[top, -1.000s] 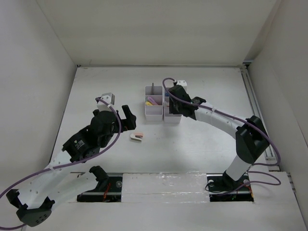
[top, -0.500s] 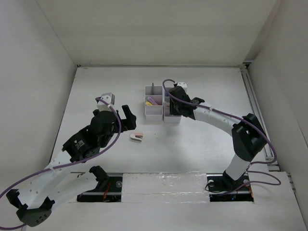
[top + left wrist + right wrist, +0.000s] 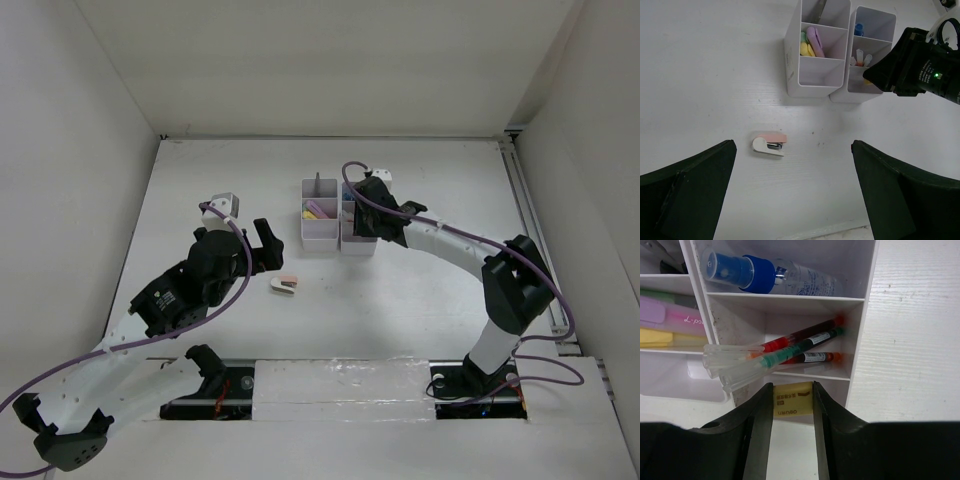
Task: Sort the stationery into containers
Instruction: Place the stationery in the storage box.
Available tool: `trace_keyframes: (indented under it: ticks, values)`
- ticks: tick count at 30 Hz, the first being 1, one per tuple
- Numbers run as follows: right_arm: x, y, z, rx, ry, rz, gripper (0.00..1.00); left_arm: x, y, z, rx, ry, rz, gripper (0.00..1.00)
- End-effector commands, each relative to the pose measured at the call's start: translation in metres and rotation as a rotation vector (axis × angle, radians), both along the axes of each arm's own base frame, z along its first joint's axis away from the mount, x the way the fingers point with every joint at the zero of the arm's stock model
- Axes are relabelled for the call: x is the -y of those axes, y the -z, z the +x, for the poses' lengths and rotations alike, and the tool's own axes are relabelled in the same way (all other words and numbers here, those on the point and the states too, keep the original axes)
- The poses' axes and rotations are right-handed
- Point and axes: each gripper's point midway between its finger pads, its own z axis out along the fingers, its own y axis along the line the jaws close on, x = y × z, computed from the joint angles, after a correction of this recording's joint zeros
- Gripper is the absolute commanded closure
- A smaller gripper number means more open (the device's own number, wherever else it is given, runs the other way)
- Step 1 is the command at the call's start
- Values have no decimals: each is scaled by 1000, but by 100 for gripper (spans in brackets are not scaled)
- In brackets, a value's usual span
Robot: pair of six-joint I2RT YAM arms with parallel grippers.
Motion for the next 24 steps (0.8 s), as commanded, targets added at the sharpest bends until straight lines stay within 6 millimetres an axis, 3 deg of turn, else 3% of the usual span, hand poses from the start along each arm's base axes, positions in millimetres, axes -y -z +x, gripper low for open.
trace_keyframes:
  ticks: [1,4,10,14,22,24]
  values:
    - [-6,-3,9,30,15,42,85,1,-3,1,19,6,-7,0]
    - [-5,-2,8,23,15,36,82,1,-3,1,19,6,-7,0]
    - [-11,2,1,6,-5,23,55,1,-5,2,26,6,-14,0]
    - [-11,3,-1,7,-2,5,50,1,-5,2,26,6,-14,0]
    - [-14,-15,-8,28,-15,14,43,1,-5,2,26,6,-14,0]
    - [-27,-27,-18,49,-51,33,43,1,-5,2,26,6,-14,0]
